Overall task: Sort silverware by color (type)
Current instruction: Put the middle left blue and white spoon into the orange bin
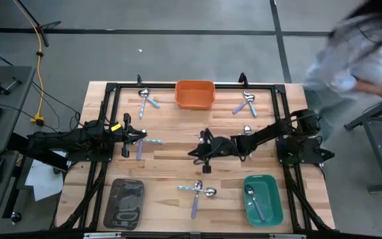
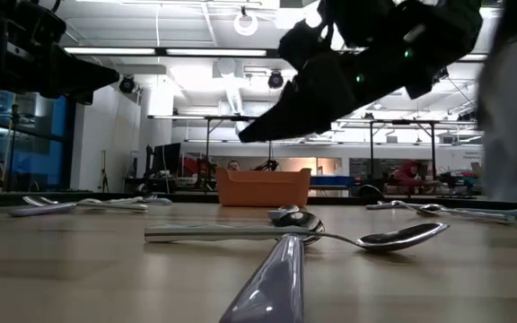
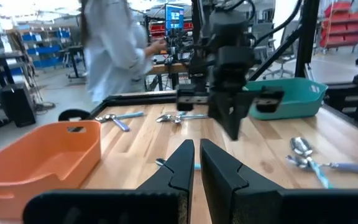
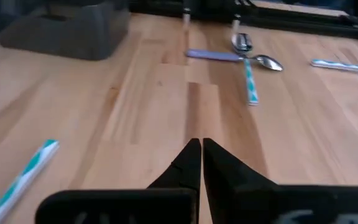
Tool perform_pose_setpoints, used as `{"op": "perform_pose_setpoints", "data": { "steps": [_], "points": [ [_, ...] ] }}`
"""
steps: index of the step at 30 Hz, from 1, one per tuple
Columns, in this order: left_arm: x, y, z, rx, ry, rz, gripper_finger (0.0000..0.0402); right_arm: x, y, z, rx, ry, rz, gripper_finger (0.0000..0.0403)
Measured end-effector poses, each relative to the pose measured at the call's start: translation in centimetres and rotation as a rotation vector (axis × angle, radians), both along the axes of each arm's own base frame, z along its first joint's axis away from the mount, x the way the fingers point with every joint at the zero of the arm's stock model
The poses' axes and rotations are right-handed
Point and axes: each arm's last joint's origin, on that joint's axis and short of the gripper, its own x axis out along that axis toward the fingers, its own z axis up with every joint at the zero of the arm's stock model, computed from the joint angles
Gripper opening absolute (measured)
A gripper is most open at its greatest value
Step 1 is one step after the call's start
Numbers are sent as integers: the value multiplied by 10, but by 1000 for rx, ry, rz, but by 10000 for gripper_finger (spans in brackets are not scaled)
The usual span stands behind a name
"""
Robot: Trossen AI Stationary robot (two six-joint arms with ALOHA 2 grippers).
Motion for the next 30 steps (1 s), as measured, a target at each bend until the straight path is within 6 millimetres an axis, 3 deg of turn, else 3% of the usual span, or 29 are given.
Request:
{"op": "perform_pose_setpoints", "data": {
  "steps": [14,21,30],
  "points": [
    [0,0,-1,-196,0,1,19,4,-29,4,-21,-42,-43,0],
    [6,0,-9,-161,98,1,19,4,-46,4,-18,-41,-89,0],
    [14,0,-22,-219,247,16,19,5,-45,6,-131,-55,-136,0]
  ]
}}
